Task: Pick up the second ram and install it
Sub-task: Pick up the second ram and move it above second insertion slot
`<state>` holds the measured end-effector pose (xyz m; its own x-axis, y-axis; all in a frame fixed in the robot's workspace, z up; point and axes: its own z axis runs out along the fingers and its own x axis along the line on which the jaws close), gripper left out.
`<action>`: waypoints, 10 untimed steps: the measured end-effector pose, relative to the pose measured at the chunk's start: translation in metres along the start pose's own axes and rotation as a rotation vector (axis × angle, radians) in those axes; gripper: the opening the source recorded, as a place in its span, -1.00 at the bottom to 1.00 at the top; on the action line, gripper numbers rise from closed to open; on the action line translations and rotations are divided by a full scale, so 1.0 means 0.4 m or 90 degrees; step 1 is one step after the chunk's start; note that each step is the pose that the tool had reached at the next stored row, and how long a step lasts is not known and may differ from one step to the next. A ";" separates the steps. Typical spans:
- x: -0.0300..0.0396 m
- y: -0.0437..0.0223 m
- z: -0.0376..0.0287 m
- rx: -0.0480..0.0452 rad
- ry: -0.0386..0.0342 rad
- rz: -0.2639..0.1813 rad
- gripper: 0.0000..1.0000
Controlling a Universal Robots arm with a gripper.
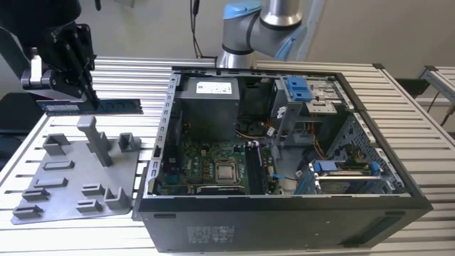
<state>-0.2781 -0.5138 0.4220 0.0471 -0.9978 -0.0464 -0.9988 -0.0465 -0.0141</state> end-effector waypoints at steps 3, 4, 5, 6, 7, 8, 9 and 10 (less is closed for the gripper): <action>0.001 -0.018 0.000 0.0000 0.0000 0.000 -0.72; 0.001 -0.024 0.000 0.0000 0.0000 0.000 -0.72; 0.001 -0.029 0.000 0.0000 0.0000 0.000 -0.72; 0.002 -0.035 0.000 0.0000 0.0000 0.000 -0.72; 0.002 -0.040 0.000 0.0000 0.0000 0.000 -0.72; 0.002 -0.045 0.001 0.0000 0.0000 0.000 -0.72; 0.002 -0.049 0.001 0.0001 0.0000 0.000 -0.72; 0.003 -0.054 0.001 0.0000 0.0000 0.000 -0.72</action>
<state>-0.2563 -0.5138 0.4220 0.0471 -0.9978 -0.0465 -0.9988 -0.0465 -0.0142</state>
